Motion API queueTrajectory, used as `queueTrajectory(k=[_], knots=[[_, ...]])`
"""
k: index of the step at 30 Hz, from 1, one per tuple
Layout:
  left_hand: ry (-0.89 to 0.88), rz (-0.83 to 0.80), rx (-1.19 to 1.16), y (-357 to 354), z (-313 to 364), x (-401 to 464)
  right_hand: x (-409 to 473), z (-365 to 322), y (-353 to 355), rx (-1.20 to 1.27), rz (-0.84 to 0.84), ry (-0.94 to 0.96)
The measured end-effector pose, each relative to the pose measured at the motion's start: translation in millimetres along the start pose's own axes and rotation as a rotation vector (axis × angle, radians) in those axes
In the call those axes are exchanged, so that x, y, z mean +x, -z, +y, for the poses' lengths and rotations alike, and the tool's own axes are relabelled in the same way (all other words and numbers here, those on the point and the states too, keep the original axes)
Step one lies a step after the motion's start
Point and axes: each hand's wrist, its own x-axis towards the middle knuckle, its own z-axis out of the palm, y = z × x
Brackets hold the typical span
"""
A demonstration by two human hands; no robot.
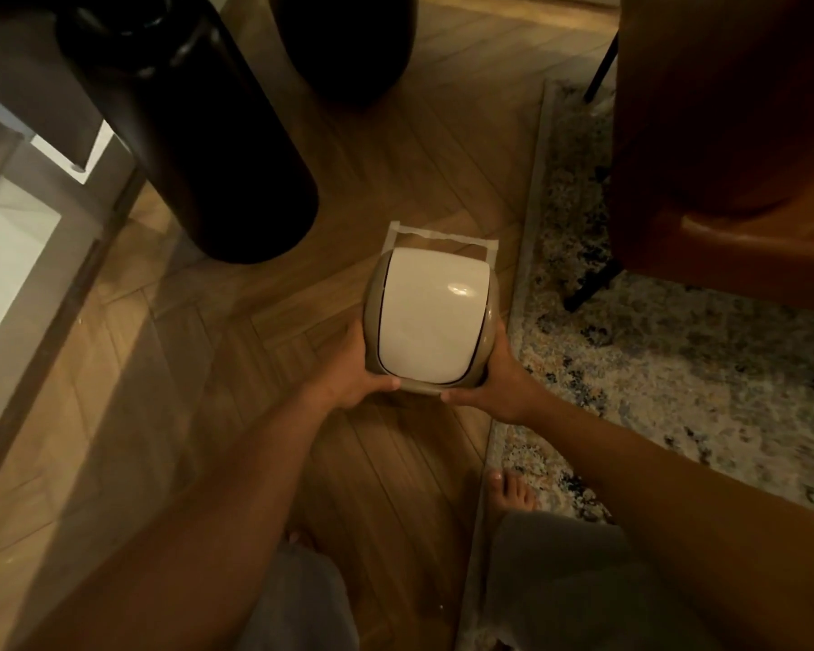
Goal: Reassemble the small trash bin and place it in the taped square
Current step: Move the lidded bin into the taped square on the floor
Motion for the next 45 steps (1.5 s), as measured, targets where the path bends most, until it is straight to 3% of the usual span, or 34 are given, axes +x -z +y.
queueTrajectory(k=[11,21,35,45], knots=[[-0.025,0.067,-0.024,6,-4,20,14,1,7,0.124,-0.043,0.109],[-0.01,0.088,-0.065,-1,5,29,16,-1,19,0.099,0.033,0.11],[0.047,0.135,-0.036,-5,9,64,42,2,26,0.181,-0.048,0.154],[0.098,0.174,0.15,20,44,137,96,-4,51,0.093,0.153,0.18]])
